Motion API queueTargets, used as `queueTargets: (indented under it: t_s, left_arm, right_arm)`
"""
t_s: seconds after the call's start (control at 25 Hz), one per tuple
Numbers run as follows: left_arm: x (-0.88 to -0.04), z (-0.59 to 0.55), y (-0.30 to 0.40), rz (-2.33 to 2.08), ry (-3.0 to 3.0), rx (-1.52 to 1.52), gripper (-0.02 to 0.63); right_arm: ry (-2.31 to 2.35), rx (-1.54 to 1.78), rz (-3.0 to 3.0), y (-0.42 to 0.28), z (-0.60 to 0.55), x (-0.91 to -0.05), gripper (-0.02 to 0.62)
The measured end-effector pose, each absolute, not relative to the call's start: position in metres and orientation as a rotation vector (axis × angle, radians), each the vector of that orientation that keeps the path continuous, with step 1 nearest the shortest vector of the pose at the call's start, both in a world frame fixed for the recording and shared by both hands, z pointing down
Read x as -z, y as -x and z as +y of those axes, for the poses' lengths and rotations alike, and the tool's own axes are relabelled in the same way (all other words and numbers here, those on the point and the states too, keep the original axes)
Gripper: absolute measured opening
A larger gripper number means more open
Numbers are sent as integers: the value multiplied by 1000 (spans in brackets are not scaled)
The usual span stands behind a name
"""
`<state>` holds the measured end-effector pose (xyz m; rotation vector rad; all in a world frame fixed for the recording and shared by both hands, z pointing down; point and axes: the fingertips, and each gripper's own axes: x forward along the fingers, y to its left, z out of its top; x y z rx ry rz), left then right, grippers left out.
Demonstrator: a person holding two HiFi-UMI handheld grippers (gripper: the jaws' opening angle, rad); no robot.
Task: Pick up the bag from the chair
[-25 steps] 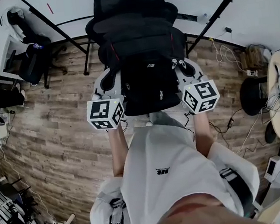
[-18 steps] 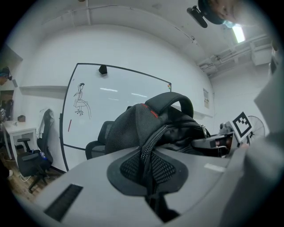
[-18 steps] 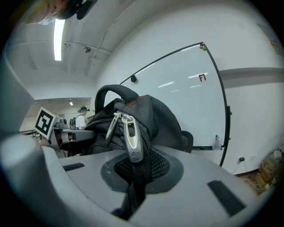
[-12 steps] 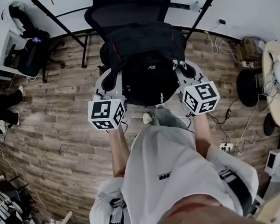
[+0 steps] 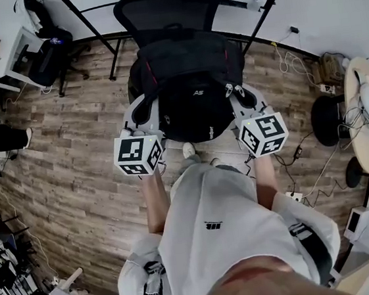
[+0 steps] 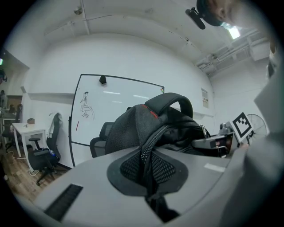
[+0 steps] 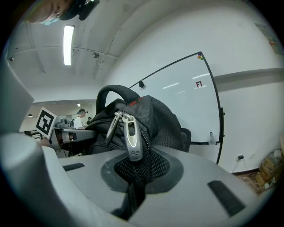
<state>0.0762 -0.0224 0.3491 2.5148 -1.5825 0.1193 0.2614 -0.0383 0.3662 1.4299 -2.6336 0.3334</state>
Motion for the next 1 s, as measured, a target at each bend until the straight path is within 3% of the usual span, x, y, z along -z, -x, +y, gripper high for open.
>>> queueTargets:
  t_s: [1.0]
  left_arm:
    - [-367, 81, -124, -1679, -2403, -126, 16]
  right_arm:
    - [-1296, -321, -2657, -307, 48, -385, 8]
